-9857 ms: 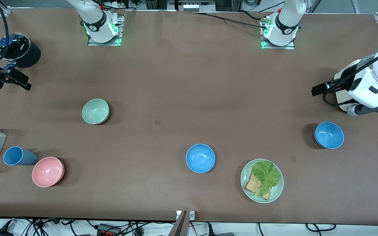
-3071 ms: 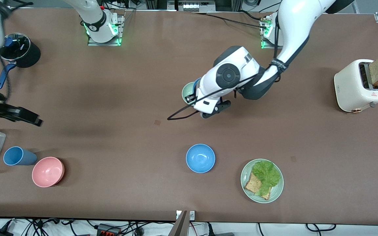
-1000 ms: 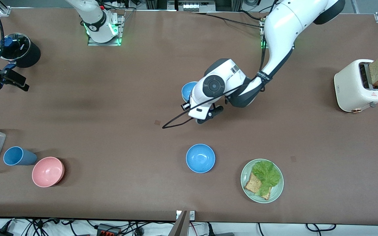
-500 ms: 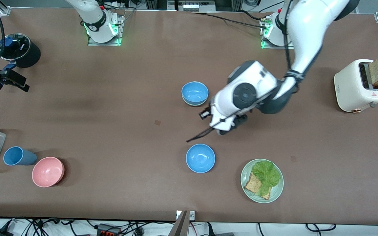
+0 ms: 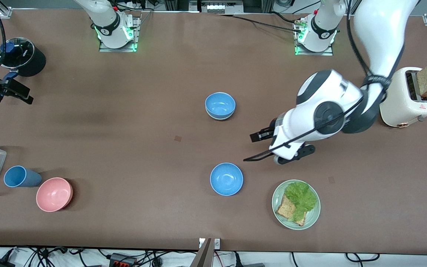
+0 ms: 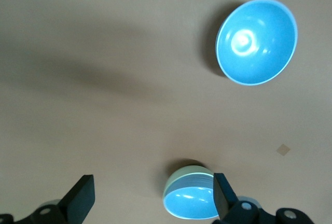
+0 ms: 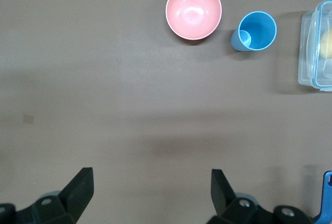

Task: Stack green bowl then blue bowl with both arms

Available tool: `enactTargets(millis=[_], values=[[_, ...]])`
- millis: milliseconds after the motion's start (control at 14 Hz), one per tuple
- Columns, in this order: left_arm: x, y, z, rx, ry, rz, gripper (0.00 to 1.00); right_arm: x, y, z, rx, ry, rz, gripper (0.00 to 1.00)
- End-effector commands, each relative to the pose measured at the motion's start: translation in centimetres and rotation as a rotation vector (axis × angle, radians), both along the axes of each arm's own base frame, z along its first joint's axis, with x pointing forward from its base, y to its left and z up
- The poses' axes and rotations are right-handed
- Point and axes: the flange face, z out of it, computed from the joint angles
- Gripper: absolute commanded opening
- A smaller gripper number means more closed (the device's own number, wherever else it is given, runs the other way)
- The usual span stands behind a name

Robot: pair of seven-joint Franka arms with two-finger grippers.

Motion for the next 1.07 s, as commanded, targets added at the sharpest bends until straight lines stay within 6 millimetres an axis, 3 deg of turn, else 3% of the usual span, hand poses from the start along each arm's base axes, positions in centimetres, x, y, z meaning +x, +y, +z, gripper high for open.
enactTargets(millis=[0,214,429,571,714,857,1000], values=[[-1.5,4.9,4.8,0.059,-0.071,-0.092,1.0,-0.1,0.1,0.6,-0.015,-0.012,0.004,1.0],[-2.9,10.3,7.2,0.136,-0.12,-0.135,1.0,-0.1,0.2,0.5,-0.016,-0.008,0.009,1.0],[-5.7,16.1,11.7,0.203,-0.188,-0.216,1.0,-0.1,0.4,0.5,-0.014,-0.006,0.012,1.0],[-6.3,19.9,14.6,0.172,-0.238,-0.298,1.0,0.0,0.3,0.3,-0.014,-0.003,0.012,1.0],[-6.8,23.5,16.3,0.122,-0.267,-0.288,1.0,0.0,0.4,0.2,-0.014,0.0,0.015,1.0],[-7.0,24.2,16.1,0.099,-0.259,-0.308,1.0,0.0,0.3,0.2,-0.014,0.0,0.013,1.0],[-7.2,23.1,14.7,0.098,-0.235,-0.325,1.0,0.1,0.3,0.0,-0.014,0.003,0.012,1.0]])
